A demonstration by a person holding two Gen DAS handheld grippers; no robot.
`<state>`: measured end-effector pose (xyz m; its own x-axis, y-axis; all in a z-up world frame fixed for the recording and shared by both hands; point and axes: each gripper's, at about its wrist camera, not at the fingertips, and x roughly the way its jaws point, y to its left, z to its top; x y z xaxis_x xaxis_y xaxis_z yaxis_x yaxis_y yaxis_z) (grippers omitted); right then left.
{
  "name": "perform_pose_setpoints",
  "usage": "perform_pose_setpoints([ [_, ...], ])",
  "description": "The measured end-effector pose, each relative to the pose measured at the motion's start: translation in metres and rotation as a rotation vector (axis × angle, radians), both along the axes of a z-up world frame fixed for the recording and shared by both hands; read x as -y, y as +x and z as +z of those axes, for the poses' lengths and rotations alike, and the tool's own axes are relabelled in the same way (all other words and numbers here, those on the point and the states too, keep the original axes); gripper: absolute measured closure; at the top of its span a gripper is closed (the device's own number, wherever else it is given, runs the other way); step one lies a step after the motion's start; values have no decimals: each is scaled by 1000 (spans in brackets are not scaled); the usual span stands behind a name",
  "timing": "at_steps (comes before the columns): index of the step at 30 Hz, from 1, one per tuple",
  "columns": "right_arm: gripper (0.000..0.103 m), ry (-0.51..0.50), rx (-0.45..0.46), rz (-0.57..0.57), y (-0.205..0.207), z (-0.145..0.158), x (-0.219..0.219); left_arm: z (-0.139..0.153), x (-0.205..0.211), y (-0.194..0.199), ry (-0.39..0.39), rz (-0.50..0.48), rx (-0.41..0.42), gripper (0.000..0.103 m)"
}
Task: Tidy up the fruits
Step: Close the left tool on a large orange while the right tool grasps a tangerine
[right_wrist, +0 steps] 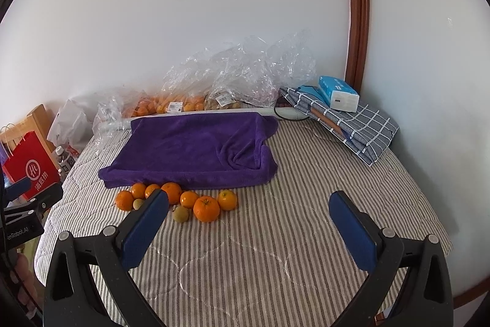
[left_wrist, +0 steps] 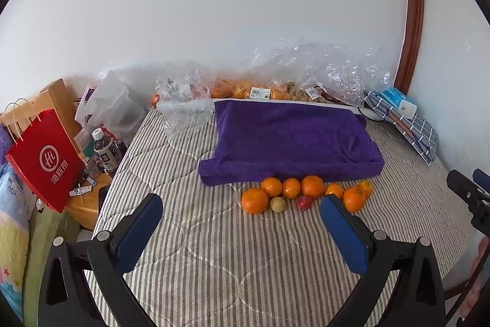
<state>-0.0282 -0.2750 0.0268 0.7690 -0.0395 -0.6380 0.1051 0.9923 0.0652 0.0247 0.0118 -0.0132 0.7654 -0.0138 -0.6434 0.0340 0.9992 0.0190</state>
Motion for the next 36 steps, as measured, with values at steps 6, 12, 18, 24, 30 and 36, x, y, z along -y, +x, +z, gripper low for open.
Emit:
perform_pose_setpoints([
  [6, 1, 34, -67, 44, 27, -36, -1, -34, -18, 25, -32, 32, -72, 0],
  [12, 17, 48, -143, 76, 57, -86, -8, -71, -35, 47, 2, 80, -148, 0],
  [18, 40, 30, -226, 93, 87, -131, -8, -98, -49, 63, -8, 83, -190, 4],
  [24, 50, 54, -267, 123, 107, -157, -9, -115, -45, 78, -24, 29, -204, 4],
  [30, 50, 31, -230, 134, 118, -159, -13, -132, -42, 85, -18, 1, -225, 5],
  [36, 51, 23, -233, 122, 128, -160, -10, -142, -42, 85, -2, -7, -227, 6],
])
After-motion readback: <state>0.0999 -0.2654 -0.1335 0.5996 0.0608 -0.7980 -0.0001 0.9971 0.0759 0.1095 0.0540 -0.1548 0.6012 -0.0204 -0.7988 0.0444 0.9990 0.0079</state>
